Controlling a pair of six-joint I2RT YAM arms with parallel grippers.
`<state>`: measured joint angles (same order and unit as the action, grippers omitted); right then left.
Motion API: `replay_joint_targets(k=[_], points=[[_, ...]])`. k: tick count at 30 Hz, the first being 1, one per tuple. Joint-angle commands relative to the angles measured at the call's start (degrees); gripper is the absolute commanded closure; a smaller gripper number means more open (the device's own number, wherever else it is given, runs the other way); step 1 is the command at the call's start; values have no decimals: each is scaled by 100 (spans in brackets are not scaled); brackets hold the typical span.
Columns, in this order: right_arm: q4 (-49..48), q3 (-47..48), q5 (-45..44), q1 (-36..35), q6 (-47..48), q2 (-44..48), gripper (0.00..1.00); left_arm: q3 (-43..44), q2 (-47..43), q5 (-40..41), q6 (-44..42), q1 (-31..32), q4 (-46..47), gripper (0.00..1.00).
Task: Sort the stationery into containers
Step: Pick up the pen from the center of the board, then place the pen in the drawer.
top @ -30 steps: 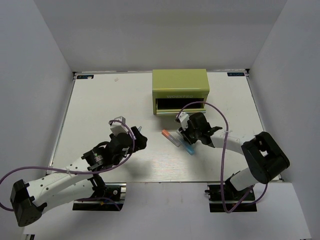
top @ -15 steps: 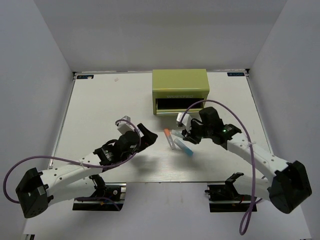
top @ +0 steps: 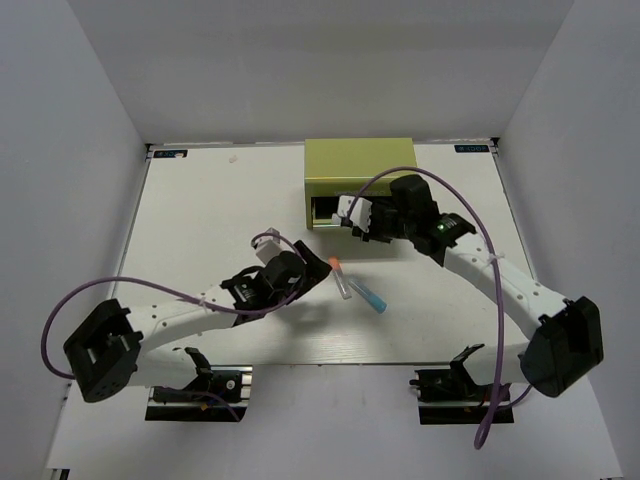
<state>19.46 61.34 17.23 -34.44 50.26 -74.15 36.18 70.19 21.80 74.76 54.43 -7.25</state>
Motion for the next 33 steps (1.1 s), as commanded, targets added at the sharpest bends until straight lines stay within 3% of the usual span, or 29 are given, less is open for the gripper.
replay_joint_targets(k=[1, 7, 10, 13, 17, 20, 23, 27, 29, 30, 33], points=[[-285, 510, -492, 77, 615, -353, 99, 450, 283, 175, 65, -29, -171, 1], [-382, 791, -633, 192, 933, -679, 100, 644, 768, 18, 12, -29, -225, 1], [-373, 888, -704, 253, 1012, -890, 96, 696, 890, 17, -40, -29, -225, 1], [-373, 1055, -818, 306, 994, -1120, 87, 819, 1075, -35, -154, -29, -110, 1], [-277, 1240, -871, 385, 959, -1365, 59, 1092, 1469, -88, -391, -29, 21, 2], [-171, 1301, -792, 402, 889, -1339, 48, 1356, 1690, -141, -506, -29, 21, 2], [-110, 1336, -678, 446, 679, -1225, 43, 1540, 1927, -193, -559, -29, -31, 4], [154, 1652, -405, 569, -67, -1093, 48, 1646, 2086, -194, -559, -29, -92, 6], [294, 1714, -195, 657, -777, -1014, 61, 1777, 2217, -194, -559, -29, -146, 10], [277, 1654, -142, 675, -972, -857, 78, 1778, 2270, -194, -559, -29, -224, 10], [207, 1225, 166, 780, -1633, -445, 89, 2120, 2551, -133, -611, -29, -549, 16]])
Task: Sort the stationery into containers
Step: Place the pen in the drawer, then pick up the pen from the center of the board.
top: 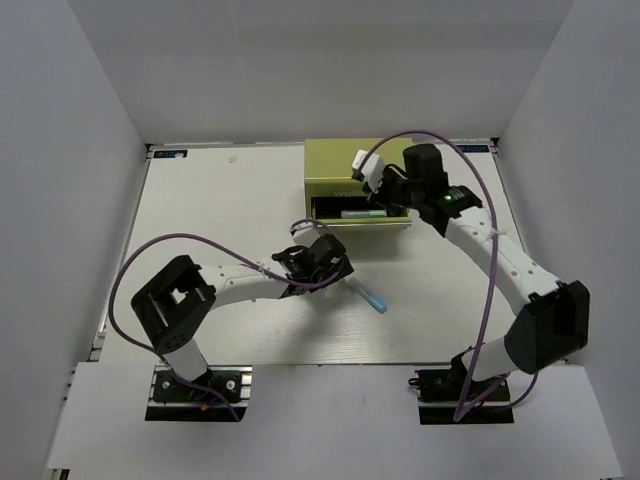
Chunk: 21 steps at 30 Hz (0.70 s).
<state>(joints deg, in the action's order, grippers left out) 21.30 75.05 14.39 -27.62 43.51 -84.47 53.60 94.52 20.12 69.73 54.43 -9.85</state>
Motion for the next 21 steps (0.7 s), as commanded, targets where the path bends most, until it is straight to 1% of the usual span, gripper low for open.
replay_joint_targets(k=[1, 2, 3, 4, 6, 8, 12, 16, 17, 18, 21], points=[[6, -279, 537, 133, -1106, 676, 89, 475, 206, 36, -109, -29, -394, 18], [-64, -524, 547, 142, -1238, 851, 89, 693, 303, 88, -109, -29, -639, 23], [-204, -770, 538, 151, -1283, 949, 89, 800, 400, 89, -109, -29, -763, 26], [-231, -868, 512, 212, -1379, 1167, 89, 905, 592, 158, -161, 32, -886, 28], [-319, -1210, 494, 283, -1529, 1283, 89, 1187, 760, 220, -162, 84, -1212, 29], [-337, -1508, 503, 327, -1625, 1468, 89, 1415, 980, 220, -223, 85, -1483, 35], [-451, -1756, 529, 433, -1758, 1749, 89, 1723, 1235, 335, -223, 85, -1976, 38], [-521, -1923, 556, 547, -1872, 1855, 90, 1776, 1376, 387, -223, 85, -2144, 44], [-539, -1967, 573, 599, -1898, 1890, 90, 1829, 1454, 387, -223, 85, -2214, 44], [-548, -1994, 591, 608, -1925, 1899, 90, 1829, 1507, 387, -223, 85, -2275, 47], [-557, -2064, 652, 696, -1986, 1951, 90, 1960, 1674, 510, -162, 85, -2407, 47]])
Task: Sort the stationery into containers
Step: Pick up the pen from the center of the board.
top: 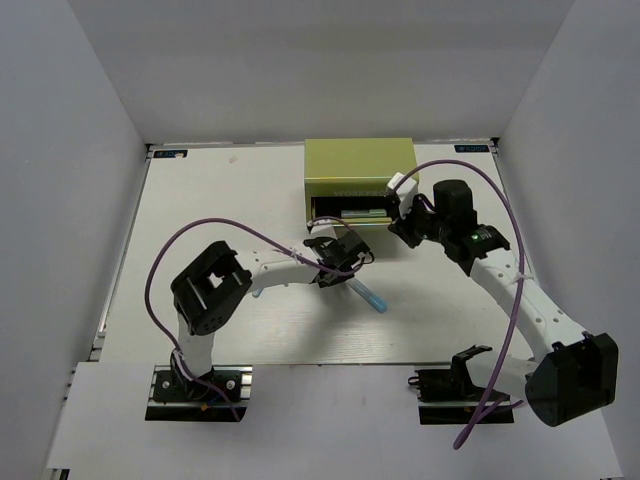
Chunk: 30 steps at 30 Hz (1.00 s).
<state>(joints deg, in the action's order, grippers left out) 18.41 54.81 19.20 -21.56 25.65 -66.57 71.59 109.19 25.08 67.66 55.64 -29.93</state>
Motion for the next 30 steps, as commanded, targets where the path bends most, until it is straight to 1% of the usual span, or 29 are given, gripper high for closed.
replay_joint_targets(k=[1, 5, 6, 12, 13, 18, 20, 23, 27, 30], points=[[-251, -66, 180, 99, -201, 170, 90, 240, 208, 14, 46, -35, -399, 47], [-242, -128, 251, 143, -245, 223, 90, 504, 480, 67, 46, -35, -636, 47], [-242, -128, 286, 161, -271, 249, 90, 618, 533, 67, 46, -35, -750, 46], [-251, -216, 347, 188, -306, 284, 89, 698, 753, 6, 46, -35, -1023, 47], [-242, -242, 339, 214, -315, 293, 89, 629, 753, 6, 46, 17, -1023, 49], [-268, -286, 374, 231, -324, 346, 88, 216, 639, -170, 46, 17, -1094, 49], [-277, -295, 400, 240, -341, 337, 88, 163, 639, -223, 46, 17, -1163, 49], [-251, -295, 426, 240, -359, 372, 88, 162, 639, -276, 46, 70, -1313, 46], [-242, -313, 418, 240, -350, 425, 88, 109, 639, -328, 46, 132, -1471, 46], [-224, -348, 453, 249, -341, 460, 88, -39, 578, -433, 98, 184, -1595, 51]])
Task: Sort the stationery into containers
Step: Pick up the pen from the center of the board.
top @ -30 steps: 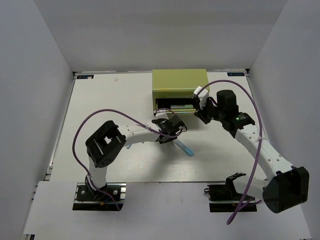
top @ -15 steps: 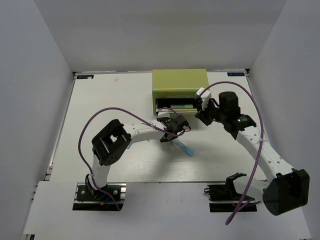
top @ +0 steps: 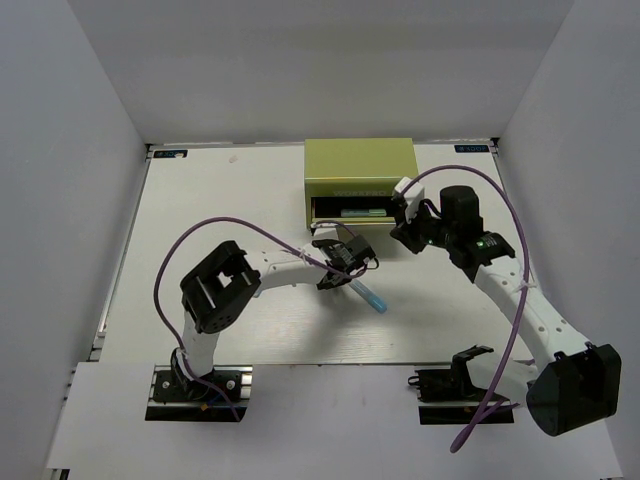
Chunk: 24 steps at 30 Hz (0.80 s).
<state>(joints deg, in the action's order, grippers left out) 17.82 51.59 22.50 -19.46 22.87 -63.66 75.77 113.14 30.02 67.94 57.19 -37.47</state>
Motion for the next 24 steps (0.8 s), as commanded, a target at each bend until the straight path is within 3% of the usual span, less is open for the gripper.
replay_joint_targets(k=[1, 9, 13, 20, 24], points=[[-157, -44, 123, 39, -81, 187, 88, -458, 182, -928, 70, 81, -910, 52], [-192, -88, 176, 39, -90, 214, 88, -809, -161, -823, 184, 82, -911, 67], [-183, -105, 158, 30, -64, 222, 85, -940, -555, -709, 184, 204, -797, 80], [-174, -202, 132, 39, -29, 301, 76, -1503, -2101, -541, -246, 381, 106, 92], [-174, -255, 123, 39, -2, 319, 75, -1906, -3156, -541, -1087, 433, 1003, 93]])
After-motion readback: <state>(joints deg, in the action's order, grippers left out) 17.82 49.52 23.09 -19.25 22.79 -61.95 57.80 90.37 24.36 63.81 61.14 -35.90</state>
